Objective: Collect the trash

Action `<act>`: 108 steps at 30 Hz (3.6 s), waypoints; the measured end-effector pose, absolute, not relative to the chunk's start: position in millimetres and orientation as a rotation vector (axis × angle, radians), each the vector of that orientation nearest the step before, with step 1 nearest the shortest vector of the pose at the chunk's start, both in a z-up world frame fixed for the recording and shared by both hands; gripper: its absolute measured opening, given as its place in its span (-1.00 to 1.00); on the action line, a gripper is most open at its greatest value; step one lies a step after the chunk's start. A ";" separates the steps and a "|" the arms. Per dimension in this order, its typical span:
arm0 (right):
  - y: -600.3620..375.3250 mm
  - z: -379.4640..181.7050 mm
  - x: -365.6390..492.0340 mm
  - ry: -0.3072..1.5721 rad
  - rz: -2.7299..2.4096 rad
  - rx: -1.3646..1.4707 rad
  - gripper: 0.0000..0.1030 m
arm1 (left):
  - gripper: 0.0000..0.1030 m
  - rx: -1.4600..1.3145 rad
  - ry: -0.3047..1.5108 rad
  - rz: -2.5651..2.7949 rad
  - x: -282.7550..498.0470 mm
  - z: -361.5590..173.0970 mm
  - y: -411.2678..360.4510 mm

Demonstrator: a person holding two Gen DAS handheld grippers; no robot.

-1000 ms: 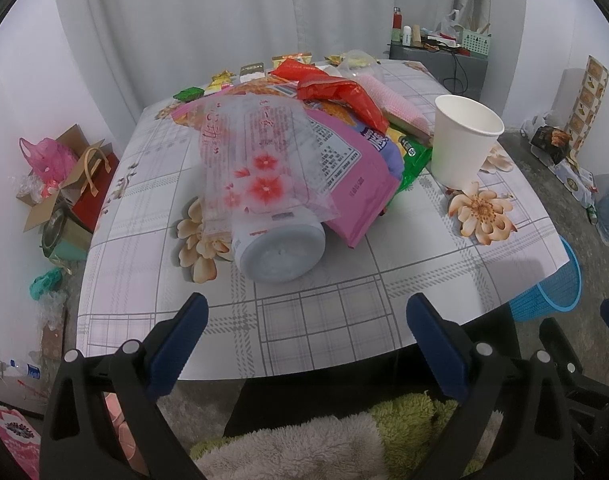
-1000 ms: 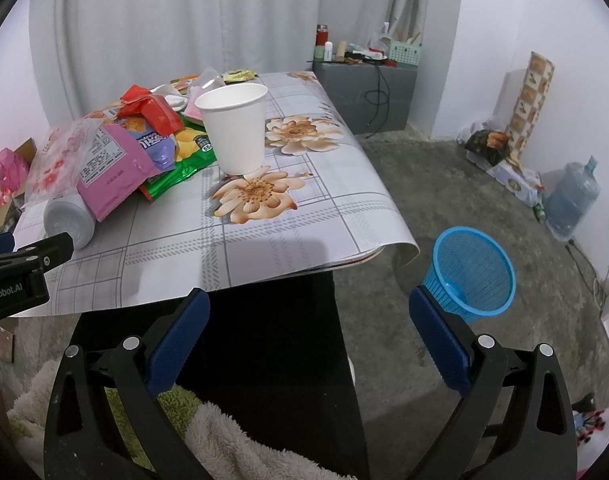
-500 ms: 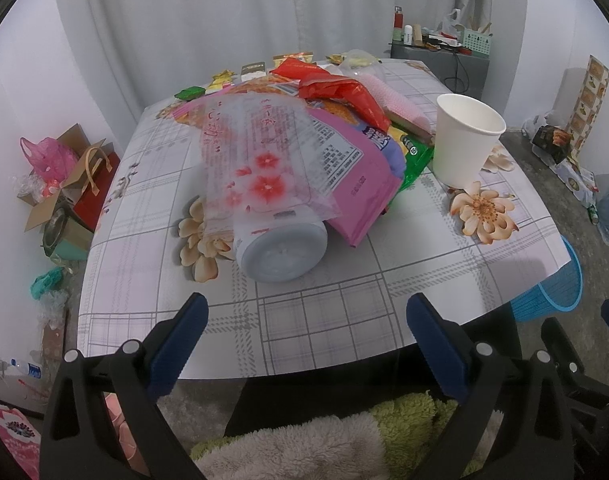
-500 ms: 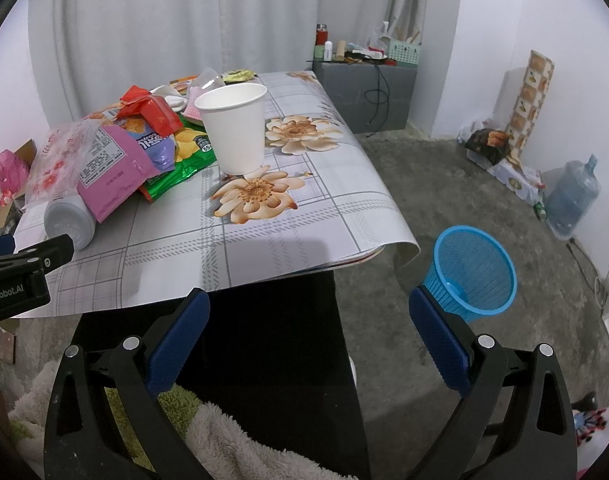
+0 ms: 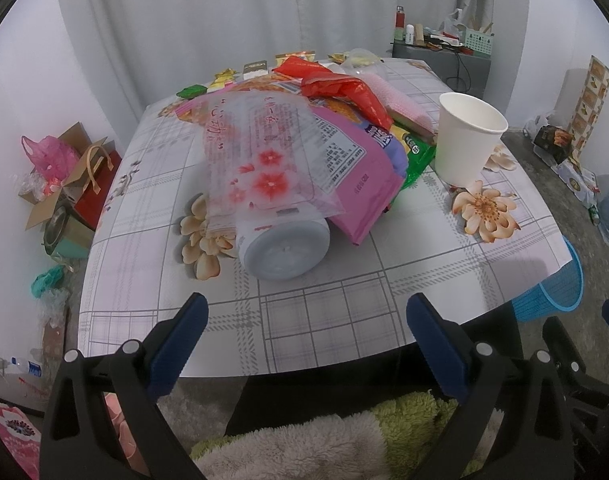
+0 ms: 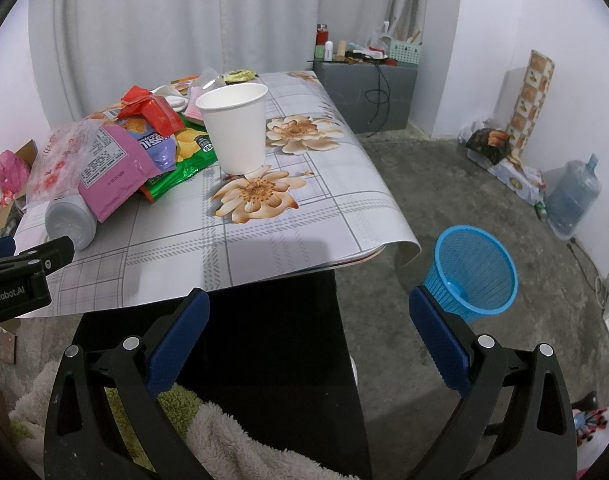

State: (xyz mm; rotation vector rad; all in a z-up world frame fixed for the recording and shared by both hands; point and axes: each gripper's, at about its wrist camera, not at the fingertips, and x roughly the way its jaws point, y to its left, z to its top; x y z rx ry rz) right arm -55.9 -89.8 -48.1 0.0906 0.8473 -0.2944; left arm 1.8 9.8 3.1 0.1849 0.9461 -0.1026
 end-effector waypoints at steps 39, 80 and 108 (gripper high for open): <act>-113.9 -26.9 -7.9 0.740 -0.410 0.106 0.85 | 0.89 0.042 0.866 -0.270 32.9 8.0 63.5; -160.4 -32.0 112.9 0.893 -0.047 0.676 -0.07 | -0.68 -0.312 0.783 -0.531 72.8 -4.9 120.4; -217.3 1.6 40.9 0.710 -0.039 0.814 -0.94 | -0.98 -0.243 0.556 -0.706 34.7 70.9 114.2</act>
